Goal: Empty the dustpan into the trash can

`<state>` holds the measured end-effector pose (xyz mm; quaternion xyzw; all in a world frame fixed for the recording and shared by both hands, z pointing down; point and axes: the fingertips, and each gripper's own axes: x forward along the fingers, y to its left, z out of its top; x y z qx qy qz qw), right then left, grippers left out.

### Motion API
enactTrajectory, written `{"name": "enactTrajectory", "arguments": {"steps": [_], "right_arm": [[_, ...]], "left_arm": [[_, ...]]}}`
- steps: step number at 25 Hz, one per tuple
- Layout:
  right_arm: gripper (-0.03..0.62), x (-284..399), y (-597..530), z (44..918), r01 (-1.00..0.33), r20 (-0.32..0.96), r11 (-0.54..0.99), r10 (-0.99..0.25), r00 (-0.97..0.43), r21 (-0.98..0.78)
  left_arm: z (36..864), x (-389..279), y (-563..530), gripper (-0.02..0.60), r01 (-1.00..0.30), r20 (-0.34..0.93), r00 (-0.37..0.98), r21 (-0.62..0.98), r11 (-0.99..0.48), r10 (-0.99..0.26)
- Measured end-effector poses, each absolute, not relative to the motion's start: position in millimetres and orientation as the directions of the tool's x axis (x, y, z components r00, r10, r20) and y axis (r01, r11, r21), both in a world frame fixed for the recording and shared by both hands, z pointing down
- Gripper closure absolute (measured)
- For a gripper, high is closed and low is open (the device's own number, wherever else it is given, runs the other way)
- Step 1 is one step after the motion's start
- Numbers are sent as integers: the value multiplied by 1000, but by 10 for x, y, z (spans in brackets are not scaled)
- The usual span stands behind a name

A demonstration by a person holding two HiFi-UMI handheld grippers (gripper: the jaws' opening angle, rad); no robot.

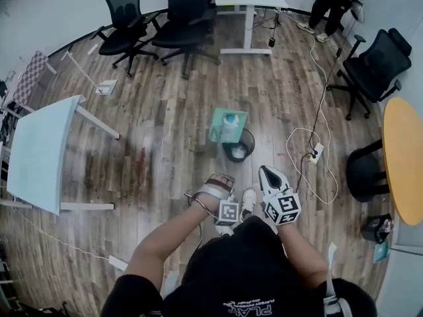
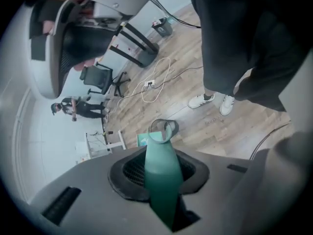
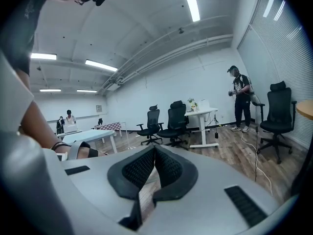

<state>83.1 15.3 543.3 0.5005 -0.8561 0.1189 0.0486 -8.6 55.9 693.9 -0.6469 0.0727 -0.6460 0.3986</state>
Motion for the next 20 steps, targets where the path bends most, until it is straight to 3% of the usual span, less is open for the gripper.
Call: {"name": "enactTrajectory", "arguments": {"steps": [4, 12, 20], "right_arm": [[571, 832, 141, 5435, -869, 197, 465, -848, -492, -168], [571, 902, 146, 5423, -869, 200, 466, -847, -492, -167], [571, 853, 174, 5487, -860, 206, 480, -836, -509, -177]], "left_arm": [[6992, -17, 640, 482, 538, 794, 142, -563, -627, -591], [7283, 87, 827, 480, 598, 810, 140, -528, -603, -570], [7385, -23, 994, 476, 743, 817, 106, -444, -501, -567]]}}
